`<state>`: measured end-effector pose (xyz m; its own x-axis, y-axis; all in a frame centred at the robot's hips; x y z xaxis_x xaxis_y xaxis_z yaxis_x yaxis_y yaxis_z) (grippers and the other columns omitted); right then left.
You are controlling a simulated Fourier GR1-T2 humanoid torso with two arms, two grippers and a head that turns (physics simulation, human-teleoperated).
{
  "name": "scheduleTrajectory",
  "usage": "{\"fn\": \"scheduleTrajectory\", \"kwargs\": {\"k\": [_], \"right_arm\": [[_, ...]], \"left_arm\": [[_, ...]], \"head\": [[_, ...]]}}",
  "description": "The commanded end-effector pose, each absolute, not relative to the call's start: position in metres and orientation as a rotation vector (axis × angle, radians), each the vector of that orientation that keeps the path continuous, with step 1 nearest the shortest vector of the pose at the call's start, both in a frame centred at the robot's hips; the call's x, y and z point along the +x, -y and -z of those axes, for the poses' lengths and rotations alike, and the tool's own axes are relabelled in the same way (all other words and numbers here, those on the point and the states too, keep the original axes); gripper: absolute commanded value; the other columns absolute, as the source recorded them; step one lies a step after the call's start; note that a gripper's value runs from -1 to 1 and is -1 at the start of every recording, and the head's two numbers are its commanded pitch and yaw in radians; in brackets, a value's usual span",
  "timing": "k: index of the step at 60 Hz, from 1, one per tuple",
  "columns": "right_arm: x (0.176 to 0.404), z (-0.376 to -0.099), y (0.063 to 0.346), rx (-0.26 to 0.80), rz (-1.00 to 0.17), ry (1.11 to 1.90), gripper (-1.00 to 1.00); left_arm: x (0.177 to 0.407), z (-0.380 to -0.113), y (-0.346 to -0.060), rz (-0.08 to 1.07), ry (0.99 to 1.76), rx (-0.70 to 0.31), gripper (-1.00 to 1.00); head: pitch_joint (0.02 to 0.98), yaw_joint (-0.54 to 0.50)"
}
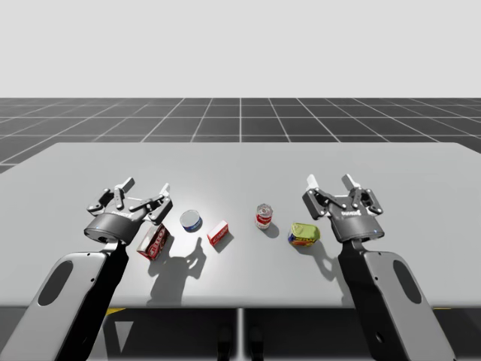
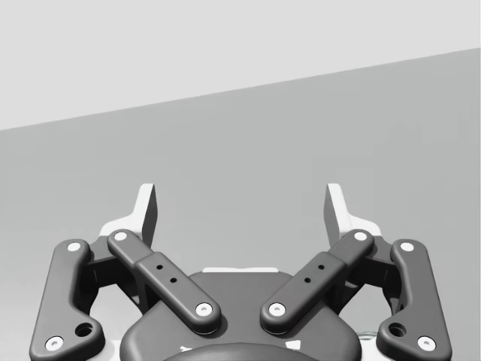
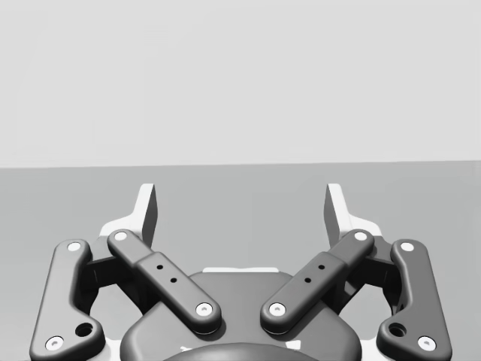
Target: Grasp the can of spam and hold it up.
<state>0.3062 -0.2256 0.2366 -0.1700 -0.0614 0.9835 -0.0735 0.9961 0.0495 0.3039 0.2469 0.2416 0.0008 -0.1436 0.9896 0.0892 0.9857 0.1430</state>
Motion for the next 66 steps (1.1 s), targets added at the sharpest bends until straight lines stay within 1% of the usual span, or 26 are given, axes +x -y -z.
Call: {"fn": "scheduleTrajectory", "kwargs": {"k": [1,2,3,7,8,14,15,23,24,31,32,38,39,43,47,51,54,66], "right_arm": [[0.3032,-0.2366,0.2253,0.112,0.001,1.75,-1.0],[0.3028,-0.2368,0.2253,0.103,-0.002,1.754,-1.0],[0.304,-0.2371,0.2259,0.075,0.02,1.769,-1.0],[0.3059,-0.2381,0.2263,0.131,-0.002,1.74,-1.0],[0.3059,-0.2386,0.2274,0.138,-0.041,1.716,-1.0],[0.3058,-0.2389,0.2274,0.133,-0.034,1.714,-1.0],[0.3059,-0.2391,0.2274,0.131,-0.034,1.717,-1.0],[0.3063,-0.2386,0.2268,0.122,-0.04,1.714,-1.0],[0.3064,-0.2386,0.2269,0.122,-0.041,1.715,-1.0],[0.3069,-0.2385,0.2267,0.117,-0.045,1.713,-1.0],[0.3071,-0.2384,0.2267,0.115,-0.045,1.712,-1.0],[0.3073,-0.2389,0.2269,0.11,-0.045,1.711,-1.0],[0.3073,-0.2392,0.2269,0.108,-0.046,1.712,-1.0],[0.3072,-0.2393,0.2268,0.104,-0.047,1.711,-1.0],[0.3072,-0.2393,0.2266,0.097,-0.051,1.712,-1.0],[0.3073,-0.2393,0.2267,0.091,-0.052,1.712,-1.0],[0.3076,-0.2394,0.2269,0.087,-0.054,1.712,-1.0],[0.3079,-0.2397,0.2276,0.073,-0.058,1.714,-1.0]], "left_arm": [[0.3039,-0.2415,-0.2469,0.184,1.56,0.047,-1.0],[0.304,-0.2415,-0.2469,0.184,1.56,0.047,-1.0],[0.3039,-0.2415,-0.2469,0.184,1.561,0.047,-1.0],[0.3041,-0.2413,-0.2469,0.184,1.56,0.048,-1.0],[0.3042,-0.2413,-0.2469,0.184,1.56,0.048,-1.0],[0.3044,-0.2413,-0.2467,0.185,1.56,0.049,-1.0],[0.3043,-0.2413,-0.2466,0.185,1.56,0.049,-1.0],[0.3042,-0.2412,-0.2463,0.187,1.56,0.049,-1.0],[0.3042,-0.2412,-0.2461,0.188,1.561,0.05,-1.0],[0.3044,-0.2407,-0.2461,0.192,1.561,0.053,-1.0],[0.3044,-0.2406,-0.2458,0.194,1.56,0.054,-1.0],[0.3047,-0.2402,-0.2456,0.198,1.56,0.059,-1.0],[0.3049,-0.2401,-0.2455,0.2,1.559,0.06,-1.0],[0.3049,-0.24,-0.2453,0.202,1.56,0.063,-1.0],[0.3048,-0.2398,-0.2449,0.204,1.559,0.063,-1.0],[0.3047,-0.2397,-0.2446,0.208,1.56,0.065,-1.0],[0.3045,-0.2397,-0.244,0.212,1.561,0.065,-1.0],[0.3046,-0.2395,-0.2412,0.224,1.563,0.066,-1.0]], "head": [[0.068,0.0],[0.069,0.0],[0.075,0.0],[0.086,0.0],[0.096,0.0],[0.14,0.01],[0.17,0.0],[0.274,0.0],[0.314,0.0],[0.411,0.0],[0.442,0.0],[0.52,-0.01],[0.552,-0.02],[0.59,-0.02],[0.65,-0.05],[0.674,-0.07],[0.714,-0.11],[0.8,-0.23]]}}
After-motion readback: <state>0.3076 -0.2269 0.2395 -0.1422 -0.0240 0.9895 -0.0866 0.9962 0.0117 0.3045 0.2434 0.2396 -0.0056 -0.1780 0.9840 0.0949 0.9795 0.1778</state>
